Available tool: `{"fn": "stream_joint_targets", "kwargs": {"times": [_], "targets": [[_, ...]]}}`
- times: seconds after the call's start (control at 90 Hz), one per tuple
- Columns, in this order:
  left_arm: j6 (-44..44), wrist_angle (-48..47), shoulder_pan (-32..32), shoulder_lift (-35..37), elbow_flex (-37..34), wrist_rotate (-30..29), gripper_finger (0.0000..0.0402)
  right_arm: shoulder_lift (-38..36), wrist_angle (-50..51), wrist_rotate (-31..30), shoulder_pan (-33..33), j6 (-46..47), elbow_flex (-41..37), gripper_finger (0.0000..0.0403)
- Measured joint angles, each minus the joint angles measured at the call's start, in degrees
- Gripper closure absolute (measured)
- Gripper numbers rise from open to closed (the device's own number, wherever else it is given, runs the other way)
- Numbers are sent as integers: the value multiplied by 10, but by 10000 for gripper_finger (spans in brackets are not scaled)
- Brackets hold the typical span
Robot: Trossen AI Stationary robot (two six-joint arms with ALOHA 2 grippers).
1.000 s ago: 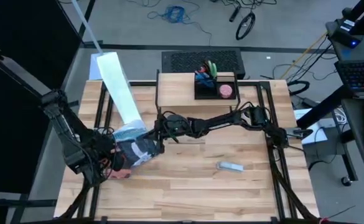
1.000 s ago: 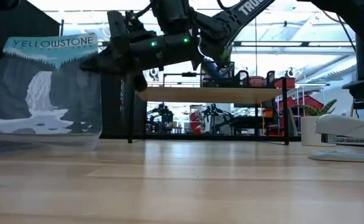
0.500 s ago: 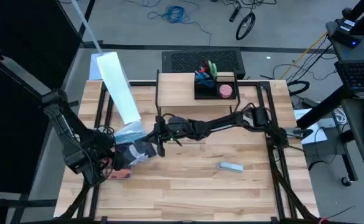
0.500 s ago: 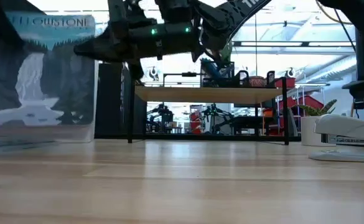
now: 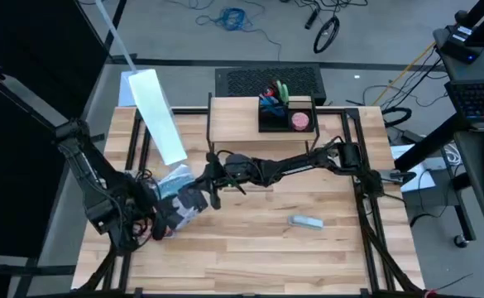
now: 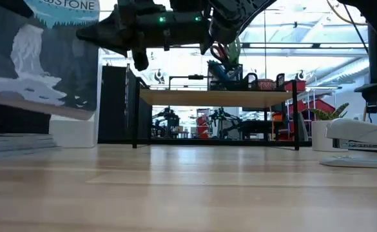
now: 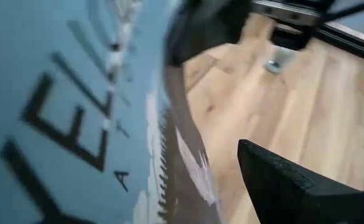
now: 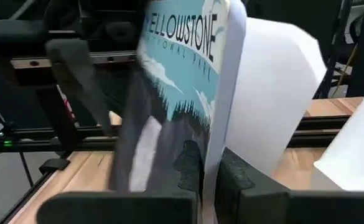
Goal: Stock shelves
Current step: Put the blue book into the white bookshelf
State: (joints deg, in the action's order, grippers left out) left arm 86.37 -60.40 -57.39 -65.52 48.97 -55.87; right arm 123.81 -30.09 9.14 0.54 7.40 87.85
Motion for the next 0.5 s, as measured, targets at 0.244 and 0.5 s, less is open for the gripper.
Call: {"fn": "stream_joint_targets", "kwargs": {"times": [0.244, 0.5], "targets": [[-31, 10, 6, 0, 0, -43, 248, 0, -18, -4, 5, -9, 0, 403], [-4, 6, 6, 0, 0, -87, 340, 0, -36, -5, 5, -22, 0, 399]]}}
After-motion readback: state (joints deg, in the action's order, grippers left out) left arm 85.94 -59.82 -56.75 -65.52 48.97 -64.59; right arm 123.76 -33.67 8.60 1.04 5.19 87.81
